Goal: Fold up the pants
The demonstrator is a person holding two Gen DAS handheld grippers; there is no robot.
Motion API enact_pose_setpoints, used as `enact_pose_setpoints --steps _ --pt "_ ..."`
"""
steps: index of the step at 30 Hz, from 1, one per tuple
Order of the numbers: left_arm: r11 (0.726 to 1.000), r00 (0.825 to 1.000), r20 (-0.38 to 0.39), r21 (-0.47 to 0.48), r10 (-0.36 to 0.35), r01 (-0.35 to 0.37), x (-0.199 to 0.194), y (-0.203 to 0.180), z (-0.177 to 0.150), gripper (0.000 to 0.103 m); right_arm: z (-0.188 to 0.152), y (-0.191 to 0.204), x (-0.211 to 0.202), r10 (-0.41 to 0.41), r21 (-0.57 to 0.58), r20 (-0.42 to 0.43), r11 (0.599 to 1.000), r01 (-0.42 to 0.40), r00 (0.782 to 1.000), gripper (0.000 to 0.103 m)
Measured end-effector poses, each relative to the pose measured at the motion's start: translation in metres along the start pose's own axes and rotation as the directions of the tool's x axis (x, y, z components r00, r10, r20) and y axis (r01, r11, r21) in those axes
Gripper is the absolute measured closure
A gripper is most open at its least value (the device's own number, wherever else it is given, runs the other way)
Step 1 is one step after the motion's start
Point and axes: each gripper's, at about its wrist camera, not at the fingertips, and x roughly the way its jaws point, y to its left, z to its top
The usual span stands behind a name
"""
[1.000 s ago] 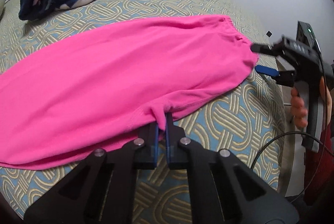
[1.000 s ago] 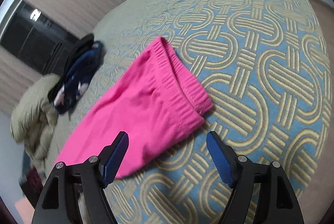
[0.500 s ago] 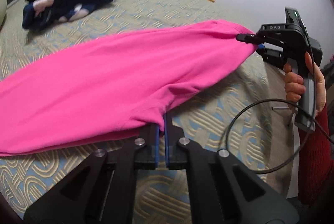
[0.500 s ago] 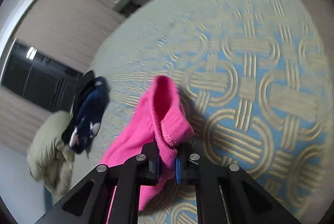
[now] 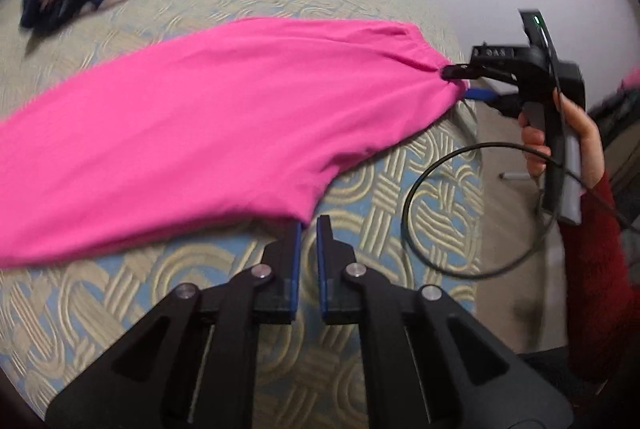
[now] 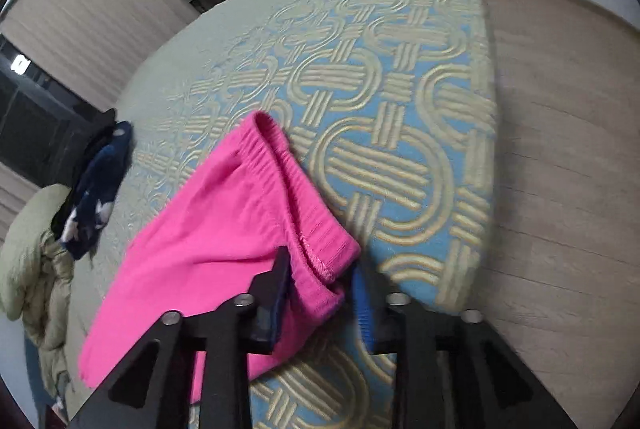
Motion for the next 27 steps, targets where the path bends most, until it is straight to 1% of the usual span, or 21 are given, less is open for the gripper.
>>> enact_pose_setpoints --steps 2,4,5,7,8,9,10,12,13,14,15,16,17,18,19,20,21,22,25,26,27 --pt "0.998 1.000 0.018 -0.057 0.000 0.001 -0.017 0.016 -0.007 0.088 0.002 0.001 -0.023 -0.126 -0.017 0.105 0.992 0.129 0.986 0.042" --pt "0.987 0.997 0.069 -0.161 0.028 -0.017 -0.047 0.047 -0.019 0.071 0.003 0.009 -0.045 -0.187 -0.030 0.189 0.980 0.196 0.964 0.042" --pt "0.979 0.995 0.087 -0.202 0.047 -0.029 -0.058 0.060 -0.025 0.068 0.001 0.016 -0.055 -0.153 -0.048 0.213 0.985 0.167 0.965 0.042" --pt "0.943 0.984 0.124 -0.324 0.128 -0.082 -0.090 0.100 -0.043 0.064 -0.011 0.045 -0.067 0.009 -0.162 0.193 0.986 0.023 0.981 0.042" --pt "0.919 0.976 0.133 -0.379 0.170 -0.109 -0.104 0.122 -0.051 0.064 -0.020 0.069 -0.067 0.086 -0.260 0.147 0.965 -0.046 0.985 0.042" --pt "0.881 0.964 0.135 -0.450 0.227 -0.144 -0.122 0.150 -0.063 0.064 -0.034 0.097 -0.067 0.146 -0.374 0.092 0.922 -0.102 0.985 0.042" --pt "0.848 0.955 0.131 -0.502 0.267 -0.168 -0.135 0.170 -0.071 0.064 -0.049 0.123 -0.068 0.187 -0.477 0.053 0.868 -0.140 0.981 0.042" --pt "0.768 0.933 0.128 -0.611 0.336 -0.193 -0.163 0.214 -0.092 0.064 -0.097 0.189 -0.067 0.245 -0.708 -0.017 0.681 -0.185 0.969 0.042" --pt "0.709 0.917 0.130 -0.678 0.376 -0.194 -0.183 0.241 -0.107 0.064 -0.129 0.224 -0.066 0.248 -0.812 -0.056 0.553 -0.188 0.967 0.042" --pt "0.677 0.910 0.133 -0.712 0.393 -0.188 -0.193 0.256 -0.116 0.064 -0.159 0.253 -0.066 0.254 -0.885 -0.090 0.424 -0.194 0.963 0.042" --pt "0.631 0.902 0.140 -0.758 0.408 -0.168 -0.208 0.278 -0.129 0.063 -0.179 0.269 -0.067 0.263 -0.919 -0.110 0.341 -0.199 0.958 0.042" --pt "0.595 0.896 0.143 -0.789 0.420 -0.153 -0.217 0.295 -0.140 0.060 -0.218 0.298 -0.068 0.288 -0.963 -0.140 0.185 -0.198 0.947 0.042" --pt "0.564 0.891 0.138 -0.812 0.433 -0.149 -0.224 0.311 -0.147 0.058 -0.235 0.310 -0.067 0.295 -0.975 -0.147 0.120 -0.189 0.944 0.042" --pt "0.540 0.886 0.129 -0.828 0.445 -0.151 -0.228 0.325 -0.153 0.056 -0.266 0.334 -0.063 0.293 -0.986 -0.157 0.008 -0.166 0.943 0.042" --pt "0.527 0.886 0.121 -0.836 0.448 -0.152 -0.229 0.337 -0.156 0.056 -0.291 0.348 -0.059 0.280 -0.988 -0.151 -0.070 -0.136 0.948 0.043" --pt "0.515 0.889 0.110 -0.843 0.445 -0.153 -0.229 0.353 -0.157 0.056 -0.311 0.361 -0.056 0.281 -0.986 -0.129 -0.137 -0.093 0.951 0.044" --pt "0.504 0.892 0.101 -0.850 0.441 -0.153 -0.226 0.367 -0.157 0.055 -0.324 0.372 -0.055 0.296 -0.981 -0.113 -0.183 -0.059 0.949 0.044" --pt "0.495 0.897 0.095 -0.856 0.431 -0.148 -0.222 0.381 -0.155 0.055 -0.342 0.385 -0.053 0.325 -0.970 -0.104 -0.242 -0.023 0.940 0.044" --pt "0.465 0.908 0.082 -0.876 0.410 -0.130 -0.208 0.417 -0.149 0.055 -0.379 0.414 -0.042 0.375 -0.948 -0.072 -0.314 0.054 0.924 0.044" --pt "0.456 0.911 0.080 -0.881 0.405 -0.125 -0.205 0.429 -0.148 0.055 -0.390 0.421 -0.038 0.386 -0.938 -0.044 -0.333 0.094 0.922 0.044" --pt "0.451 0.910 0.083 -0.885 0.407 -0.121 -0.203 0.439 -0.147 0.055 -0.404 0.426 -0.033 0.425 -0.920 0.006 -0.351 0.171 0.905 0.044"
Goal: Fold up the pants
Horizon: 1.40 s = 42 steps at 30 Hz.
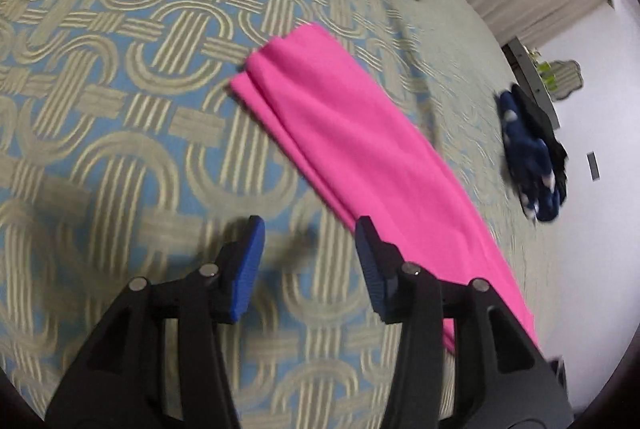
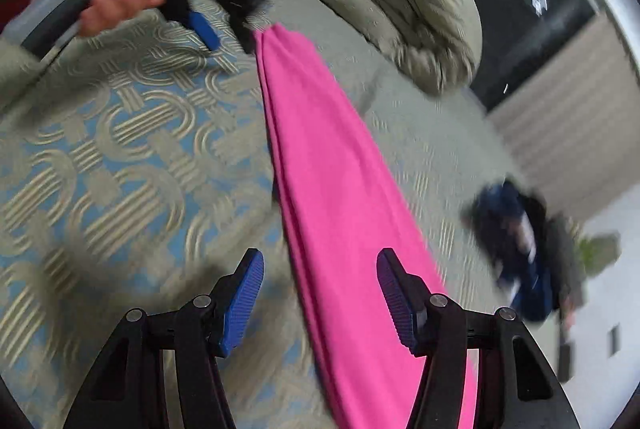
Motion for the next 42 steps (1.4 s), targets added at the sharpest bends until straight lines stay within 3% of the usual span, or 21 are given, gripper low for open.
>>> enact_pose_setpoints --steps 3,10,13,16,17,18,19,21,28,32,38,42 --pt "1.000 1.000 0.023 0.009 -0.010 0.010 0.001 -0.003 0.015 0.054 0.006 0.022 0.004 -0.065 -0.053 0.026 0.996 0.066 0.998 0.044" --pt "0.999 1.000 0.031 -0.034 0.001 0.000 0.013 0.005 0.043 0.053 0.014 0.042 0.036 -0.067 -0.051 0.000 0.996 0.067 0.998 0.044" --pt "0.998 0.999 0.042 -0.062 -0.002 0.004 0.014 0.007 0.046 0.053 0.019 0.040 0.042 -0.081 -0.018 -0.008 0.997 0.081 0.997 0.053" --pt "0.998 0.998 0.060 -0.065 0.000 0.004 0.015 0.004 0.047 0.053 0.025 0.035 0.058 -0.076 0.007 -0.046 0.997 0.077 0.996 0.074" --pt "0.998 0.998 0.067 -0.066 0.002 0.002 0.017 0.002 0.048 0.053 0.027 0.034 0.064 -0.071 0.017 -0.059 0.997 0.072 0.996 0.086" --pt "0.998 0.997 0.075 -0.065 0.006 -0.001 0.020 -0.001 0.051 0.060 0.027 0.033 0.069 -0.063 0.027 -0.072 0.997 0.066 0.995 0.095" --pt "0.998 0.996 0.090 -0.057 0.010 -0.005 0.020 -0.003 0.051 0.091 0.028 0.031 0.072 -0.056 0.038 -0.078 0.998 0.059 0.995 0.096" --pt "0.999 0.996 0.090 -0.040 0.001 0.002 0.021 -0.006 0.054 0.094 0.030 0.027 0.073 -0.041 0.066 -0.077 0.997 0.046 0.996 0.098" --pt "0.997 0.975 0.209 0.009 -0.082 0.082 -0.038 -0.017 0.051 0.094 0.040 -0.004 0.033 0.003 0.144 0.001 0.990 -0.003 1.000 0.098" --pt "0.996 0.968 0.236 0.041 -0.090 0.082 -0.082 -0.013 0.038 0.094 0.047 -0.009 0.005 0.055 0.151 0.035 0.987 -0.060 0.998 0.098" --pt "0.996 0.965 0.248 0.002 -0.084 0.086 -0.132 0.022 -0.006 0.094 0.046 0.021 -0.053 0.162 0.104 0.081 0.980 -0.170 0.983 0.098" --pt "0.996 0.966 0.251 -0.035 -0.065 0.077 -0.157 0.060 -0.058 0.094 0.041 0.050 -0.084 0.252 0.095 0.071 0.961 -0.258 0.965 0.098"
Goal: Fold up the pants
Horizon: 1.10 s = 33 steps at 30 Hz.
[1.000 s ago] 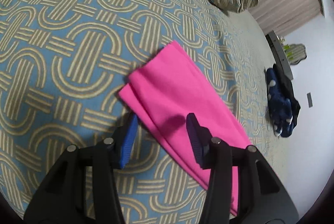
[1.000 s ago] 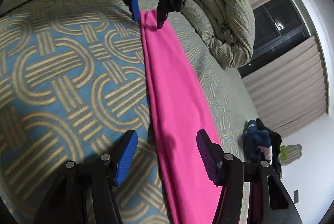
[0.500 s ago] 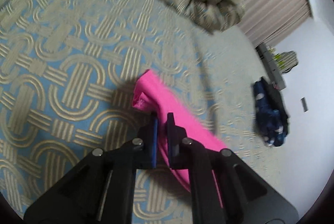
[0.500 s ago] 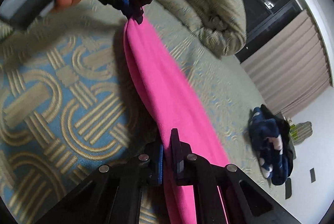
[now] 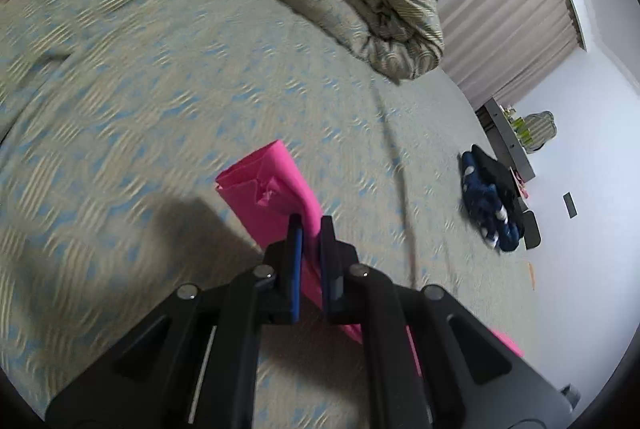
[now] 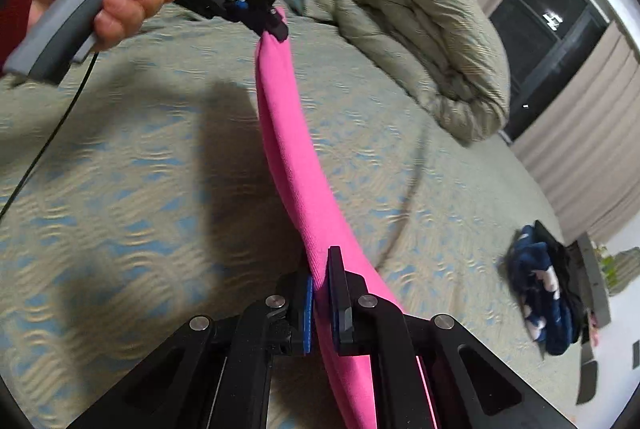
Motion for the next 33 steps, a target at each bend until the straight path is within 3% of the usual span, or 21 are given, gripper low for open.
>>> enact_pose_setpoints --steps 4,7,10,12,14,16,18,19,20,22,23,24,25,26,27,29,30,33 --pt "0.998 0.999 -0.033 -0.060 0.025 -0.027 -0.018 0.045 -0.050 0.094 -0.021 0.050 0.001 0.052 -0.076 -0.065 0.995 -0.057 0.997 0.097" --pt "0.995 0.999 -0.026 -0.094 0.026 -0.028 -0.025 0.068 -0.074 0.093 -0.032 0.080 0.003 0.012 -0.165 -0.075 0.986 -0.025 0.997 0.093" --pt "0.992 1.000 0.012 -0.122 0.029 -0.027 -0.033 0.079 -0.083 0.091 -0.035 0.088 0.003 0.000 -0.183 -0.083 0.983 -0.015 0.997 0.088" --pt "0.991 0.999 0.034 -0.131 0.032 -0.028 -0.037 0.083 -0.083 0.086 -0.037 0.085 -0.004 -0.004 -0.164 -0.073 0.986 -0.009 0.997 0.077" --pt "0.987 0.999 0.037 -0.162 0.023 -0.017 -0.040 0.088 -0.081 0.074 -0.041 0.077 -0.016 0.002 -0.134 -0.065 0.991 -0.011 0.998 0.063" --pt "0.986 0.999 0.039 -0.166 0.019 -0.012 -0.043 0.088 -0.081 0.069 -0.053 0.061 -0.028 0.050 -0.062 -0.086 0.997 -0.055 0.995 0.060" --pt "0.989 0.999 0.039 -0.144 0.023 -0.017 -0.045 0.085 -0.085 0.067 -0.070 0.034 -0.038 0.167 0.096 -0.146 0.983 -0.154 0.975 0.060" --pt "0.991 0.999 0.039 -0.132 0.032 -0.027 -0.045 0.082 -0.087 0.065 -0.083 0.016 -0.041 0.243 0.207 -0.174 0.957 -0.206 0.954 0.060" --pt "0.992 0.999 0.039 -0.124 0.038 -0.033 -0.046 0.080 -0.089 0.065 -0.099 -0.003 -0.044 0.312 0.323 -0.193 0.916 -0.240 0.930 0.060" --pt "0.994 0.999 0.028 -0.109 0.026 -0.022 -0.045 0.073 -0.096 0.064 -0.139 -0.040 -0.047 0.429 0.555 -0.204 0.791 -0.258 0.880 0.060" --pt "0.995 1.000 0.016 -0.099 0.006 -0.005 -0.045 0.067 -0.101 0.064 -0.170 -0.063 -0.050 0.480 0.690 -0.187 0.685 -0.233 0.857 0.060" --pt "0.996 1.000 0.003 -0.083 -0.014 0.014 -0.044 0.058 -0.107 0.064 -0.189 -0.076 -0.053 0.502 0.759 -0.165 0.615 -0.216 0.849 0.060" --pt "0.997 0.999 -0.012 -0.060 -0.039 0.038 -0.042 0.047 -0.113 0.064 -0.226 -0.099 -0.059 0.518 0.861 -0.105 0.475 -0.183 0.849 0.060" --pt "0.998 0.998 -0.029 -0.035 -0.061 0.060 -0.040 0.036 -0.120 0.064 -0.246 -0.112 -0.063 0.510 0.903 -0.074 0.400 -0.160 0.857 0.060" --pt "0.997 0.996 -0.050 -0.008 -0.077 0.077 -0.037 0.024 -0.126 0.064 -0.276 -0.130 -0.068 0.476 0.953 -0.044 0.284 -0.106 0.879 0.060" --pt "0.989 0.985 -0.131 0.085 -0.109 0.121 -0.024 -0.013 -0.145 0.064 -0.315 -0.150 -0.078 0.408 0.991 -0.007 0.124 -0.047 0.913 0.060" --pt "0.978 0.975 -0.187 0.145 -0.120 0.148 -0.015 -0.036 -0.159 0.064 -0.327 -0.157 -0.081 0.387 0.996 0.032 0.062 -0.060 0.922 0.060" --pt "0.937 0.948 -0.294 0.279 -0.123 0.208 0.004 -0.089 -0.192 0.064 -0.345 -0.172 -0.078 0.346 0.994 0.111 -0.046 -0.101 0.932 0.060"
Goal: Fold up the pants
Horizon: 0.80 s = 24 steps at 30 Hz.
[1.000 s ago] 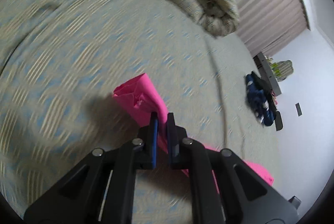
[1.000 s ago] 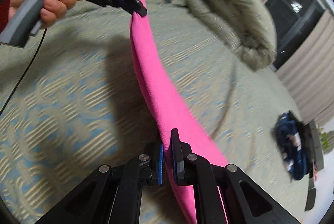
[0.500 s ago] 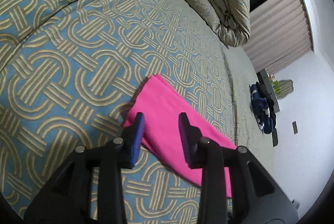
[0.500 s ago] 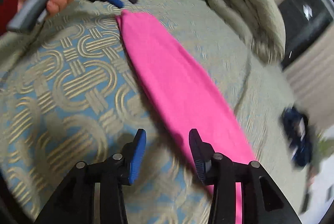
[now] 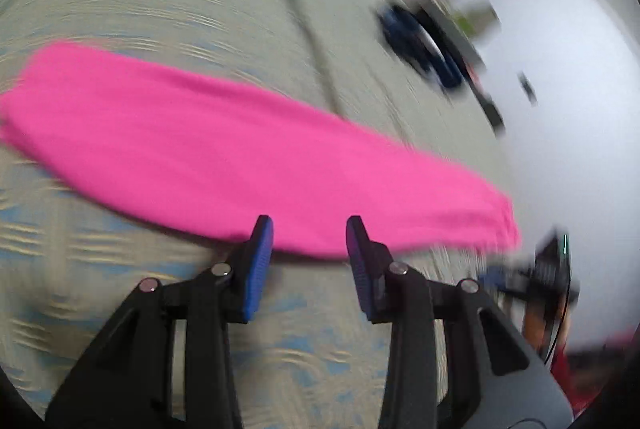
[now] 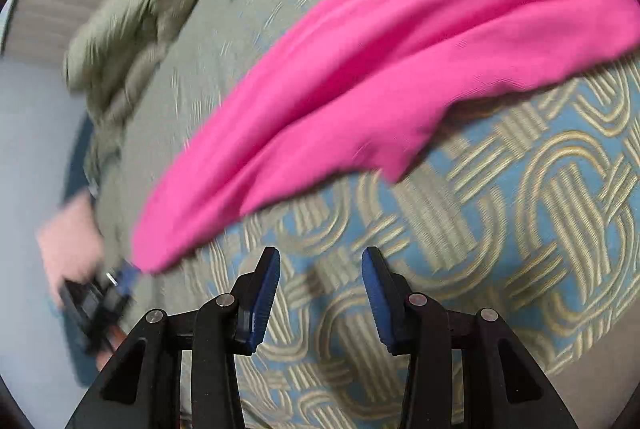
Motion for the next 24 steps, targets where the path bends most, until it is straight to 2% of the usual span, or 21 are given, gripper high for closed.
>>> enact_pose_setpoints --steps 1,3,5,8,10,13,14,15,16,19,21,23,24 --pt "0.999 0.999 -0.037 0.047 -0.007 0.009 0.014 -0.020 -0.005 0.064 0.004 -0.006 0.001 0.026 0.037 0.016 0.999 -0.027 1.000 0.060" --pt "0.997 0.997 -0.081 0.074 -0.018 0.024 0.030 -0.041 -0.008 0.064 0.014 -0.021 0.006 0.110 0.141 0.049 0.983 -0.116 0.993 0.057" --pt "0.997 0.993 -0.111 0.062 -0.039 0.046 0.040 -0.051 -0.012 0.064 0.023 -0.032 0.011 0.189 0.222 0.090 0.953 -0.205 0.978 0.056" --pt "0.997 0.987 -0.151 0.050 -0.051 0.060 0.047 -0.062 -0.015 0.064 0.034 -0.045 0.014 0.246 0.276 0.142 0.920 -0.277 0.959 0.056" --pt "0.997 0.986 -0.168 0.076 -0.018 0.031 0.048 -0.068 -0.016 0.064 0.033 -0.043 0.015 0.248 0.284 0.141 0.917 -0.279 0.958 0.056" --pt "0.995 0.987 -0.160 0.086 -0.030 0.044 0.045 -0.078 -0.017 0.064 0.021 -0.032 -0.004 0.154 0.226 0.140 0.957 -0.183 0.978 0.055" --pt "0.995 0.986 -0.162 0.085 -0.037 0.051 0.045 -0.080 -0.019 0.064 0.018 -0.026 -0.009 0.112 0.199 0.144 0.970 -0.140 0.983 0.051" --pt "0.995 0.985 -0.168 0.089 -0.037 0.053 0.047 -0.082 -0.019 0.064 0.017 -0.028 -0.015 0.067 0.182 0.164 0.979 -0.096 0.984 0.046" --pt "0.994 0.984 -0.177 0.096 -0.031 0.048 0.051 -0.085 -0.019 0.063 0.016 -0.032 -0.021 0.050 0.177 0.207 0.980 -0.088 0.977 0.046" --pt "0.994 0.978 -0.209 0.108 -0.007 0.030 0.067 -0.093 -0.018 0.063 0.025 -0.056 -0.021 0.123 0.188 0.239 0.967 -0.170 0.963 0.038" --pt "0.994 0.977 -0.213 0.099 -0.021 0.043 0.071 -0.099 -0.020 0.063 0.035 -0.053 -0.012 0.181 0.138 0.231 0.966 -0.217 0.956 0.024" --pt "0.994 0.977 -0.210 0.096 -0.038 0.059 0.070 -0.104 -0.021 0.063 0.042 -0.040 -0.006 0.205 0.059 0.221 0.973 -0.222 0.954 0.018" --pt "0.993 0.978 -0.205 0.100 -0.039 0.061 0.069 -0.107 -0.022 0.063 0.045 -0.031 0.000 0.191 0.013 0.201 0.980 -0.198 0.961 0.018"
